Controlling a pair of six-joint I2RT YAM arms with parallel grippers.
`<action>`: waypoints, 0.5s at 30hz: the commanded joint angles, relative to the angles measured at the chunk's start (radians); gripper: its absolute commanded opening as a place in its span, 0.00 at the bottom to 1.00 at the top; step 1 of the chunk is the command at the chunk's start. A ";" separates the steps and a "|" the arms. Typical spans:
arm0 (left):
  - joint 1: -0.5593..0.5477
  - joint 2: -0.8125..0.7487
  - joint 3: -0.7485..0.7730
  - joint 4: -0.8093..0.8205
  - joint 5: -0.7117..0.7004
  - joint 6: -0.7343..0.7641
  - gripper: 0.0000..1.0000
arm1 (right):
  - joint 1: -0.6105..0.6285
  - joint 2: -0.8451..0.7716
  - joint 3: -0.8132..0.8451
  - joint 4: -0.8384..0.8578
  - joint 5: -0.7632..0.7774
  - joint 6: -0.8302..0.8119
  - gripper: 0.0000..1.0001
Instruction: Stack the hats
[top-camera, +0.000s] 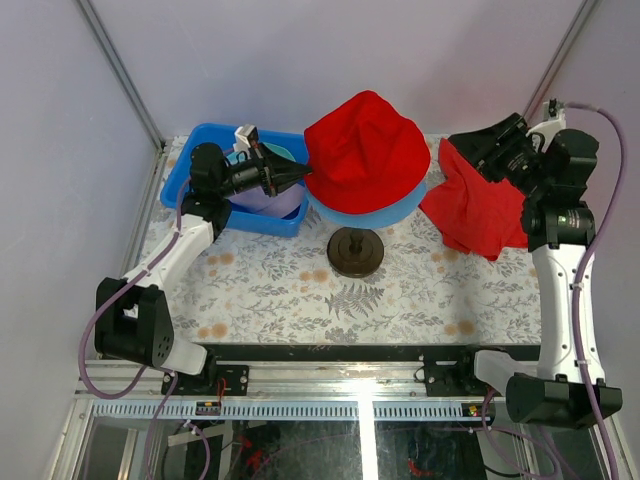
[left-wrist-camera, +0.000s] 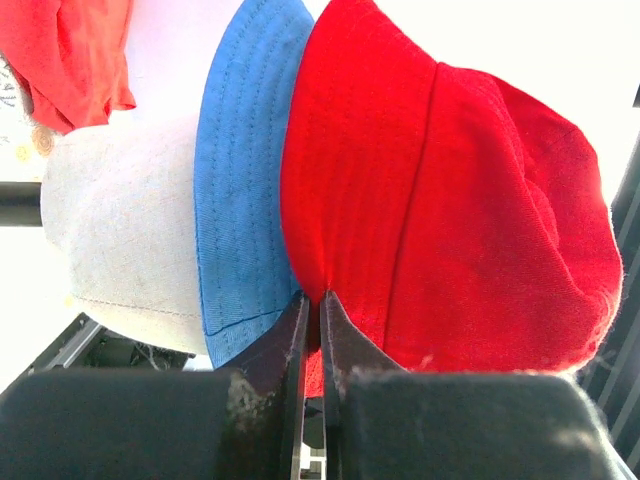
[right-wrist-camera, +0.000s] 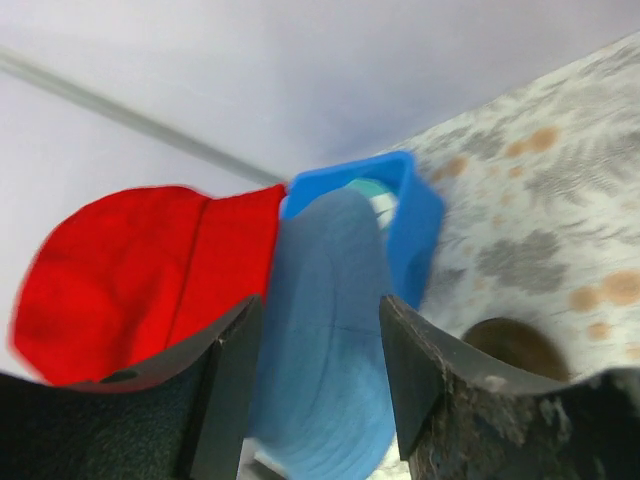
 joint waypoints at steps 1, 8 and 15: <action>0.008 0.001 0.020 -0.002 0.024 0.027 0.00 | -0.011 -0.060 -0.105 0.334 -0.292 0.302 0.57; 0.008 -0.002 0.013 -0.005 0.022 0.027 0.00 | -0.003 -0.058 -0.192 0.493 -0.366 0.473 0.57; 0.009 0.002 0.015 0.006 0.015 0.019 0.00 | 0.023 -0.032 -0.220 0.530 -0.382 0.523 0.56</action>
